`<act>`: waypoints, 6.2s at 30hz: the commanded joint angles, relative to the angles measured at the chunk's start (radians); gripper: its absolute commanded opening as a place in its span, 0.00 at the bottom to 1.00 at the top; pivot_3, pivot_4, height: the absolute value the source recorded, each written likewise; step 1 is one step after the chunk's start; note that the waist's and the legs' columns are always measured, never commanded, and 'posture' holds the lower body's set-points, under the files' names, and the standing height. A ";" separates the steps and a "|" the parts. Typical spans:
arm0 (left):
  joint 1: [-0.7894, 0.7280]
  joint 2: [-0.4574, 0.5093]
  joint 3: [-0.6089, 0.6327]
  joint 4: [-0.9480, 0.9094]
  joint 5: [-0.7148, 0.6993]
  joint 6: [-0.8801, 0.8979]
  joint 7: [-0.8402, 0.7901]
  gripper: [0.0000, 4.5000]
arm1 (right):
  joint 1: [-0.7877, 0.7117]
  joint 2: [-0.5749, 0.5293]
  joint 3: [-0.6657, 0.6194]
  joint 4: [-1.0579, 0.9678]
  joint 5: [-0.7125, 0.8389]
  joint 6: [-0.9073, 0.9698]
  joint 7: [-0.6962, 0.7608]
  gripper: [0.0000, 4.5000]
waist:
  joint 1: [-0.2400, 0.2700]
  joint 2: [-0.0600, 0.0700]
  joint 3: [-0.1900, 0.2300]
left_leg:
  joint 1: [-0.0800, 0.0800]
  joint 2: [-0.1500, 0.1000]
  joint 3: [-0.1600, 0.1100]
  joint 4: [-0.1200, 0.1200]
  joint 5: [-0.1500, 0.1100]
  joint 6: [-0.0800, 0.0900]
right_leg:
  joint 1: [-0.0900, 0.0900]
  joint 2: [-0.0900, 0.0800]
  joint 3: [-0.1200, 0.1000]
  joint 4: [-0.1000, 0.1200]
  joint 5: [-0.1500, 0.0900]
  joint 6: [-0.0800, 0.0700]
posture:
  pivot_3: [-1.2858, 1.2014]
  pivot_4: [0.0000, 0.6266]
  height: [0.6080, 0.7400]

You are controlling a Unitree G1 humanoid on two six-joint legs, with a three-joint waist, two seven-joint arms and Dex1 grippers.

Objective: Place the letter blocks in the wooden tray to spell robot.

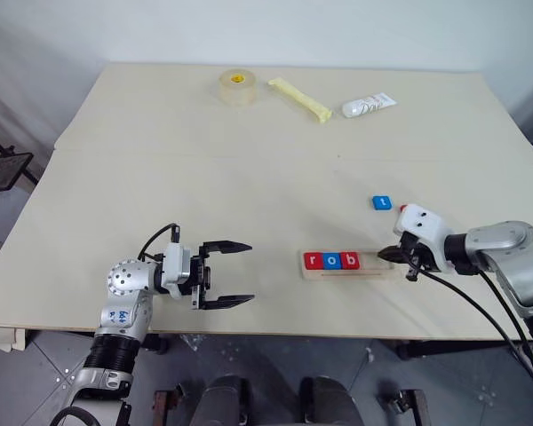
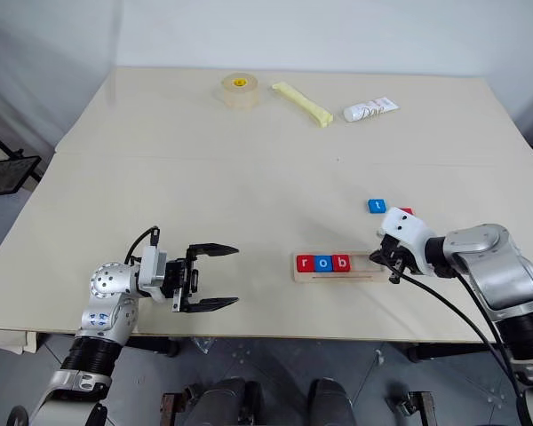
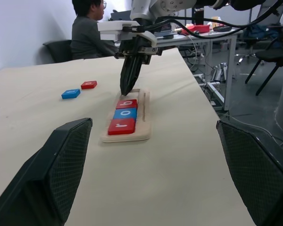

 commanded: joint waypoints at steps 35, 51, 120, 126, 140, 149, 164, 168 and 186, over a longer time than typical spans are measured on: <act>-0.142 0.015 0.024 0.209 -0.009 -0.028 -0.131 1.00 | 0.662 0.136 -0.933 -0.166 0.294 -0.096 -0.010 0.99 | 0.026 0.000 0.000 | 0.001 0.000 0.002 -0.001 0.000 0.000 | 0.001 0.001 0.001 -0.001 0.000 0.000 | 0.52 0.24 1.00; -0.157 0.026 0.020 0.235 -0.023 -0.020 -0.183 1.00 | 0.706 0.178 -0.939 -0.169 0.368 -0.185 -0.050 0.99 | 0.025 0.000 0.000 | 0.002 0.001 0.003 -0.001 0.000 0.000 | 0.001 0.002 0.003 -0.002 0.000 0.000 | 0.52 0.24 1.00; -0.034 -0.014 0.020 0.069 -0.007 -0.026 -0.072 1.00 | 0.017 0.437 -0.465 0.332 0.114 -0.241 -0.614 0.32 | -0.003 -0.001 -0.001 | 0.002 0.002 0.001 -0.002 0.000 0.000 | 0.000 0.002 0.002 0.001 0.000 0.000 | 0.52 0.24 1.00; -0.031 -0.006 0.022 0.075 -0.015 -0.023 -0.090 1.00 | 0.255 0.476 -0.517 -0.111 0.142 -0.076 -0.742 0.32 | 0.003 0.000 -0.001 | 0.000 0.000 -0.001 -0.002 0.000 0.000 | -0.001 0.001 0.002 0.002 0.000 0.000 | 0.52 0.24 1.00; -0.035 -0.013 0.016 0.070 -0.016 -0.001 -0.098 1.00 | 0.533 0.597 -0.562 -0.491 0.195 0.103 -0.880 0.32 | 0.000 0.000 -0.001 | 0.002 0.001 0.002 -0.002 0.000 0.000 | -0.001 0.002 0.005 0.001 0.000 0.000 | 0.52 0.24 1.00; -0.037 -0.010 0.019 0.070 -0.014 0.001 -0.098 1.00 | 0.572 0.592 -0.578 -0.509 0.204 0.080 -0.860 0.84 | 0.001 0.000 -0.001 | 0.002 0.001 0.002 -0.002 0.000 0.000 | -0.001 0.002 0.006 0.001 0.000 0.000 | 0.52 0.24 1.00; -0.031 -0.022 0.012 0.070 -0.013 -0.009 -0.101 1.00 | 0.588 -0.006 -0.511 -0.280 0.214 -0.078 -0.191 0.99 | 0.003 -0.001 -0.001 | 0.002 0.001 0.004 -0.002 0.000 0.000 | 0.001 0.002 0.006 -0.002 0.000 0.000 | 0.52 0.24 1.00; -0.024 -0.028 0.009 0.062 -0.014 -0.013 -0.097 1.00 | 0.424 -0.130 -0.364 -0.057 0.126 -0.211 -0.028 0.99 | 0.000 -0.001 -0.001 | 0.003 0.001 0.004 -0.002 0.000 0.000 | 0.002 0.003 0.006 -0.003 0.000 0.000 | 0.52 0.24 1.00; 0.074 -0.013 0.014 -0.043 -0.013 -0.015 -0.028 1.00 | -0.001 -0.078 -0.070 0.457 -0.079 -0.455 0.210 0.99 | 0.002 -0.001 -0.001 | 0.002 0.001 0.002 -0.001 0.000 0.000 | 0.002 0.001 0.001 -0.003 0.000 0.000 | 0.52 0.24 1.00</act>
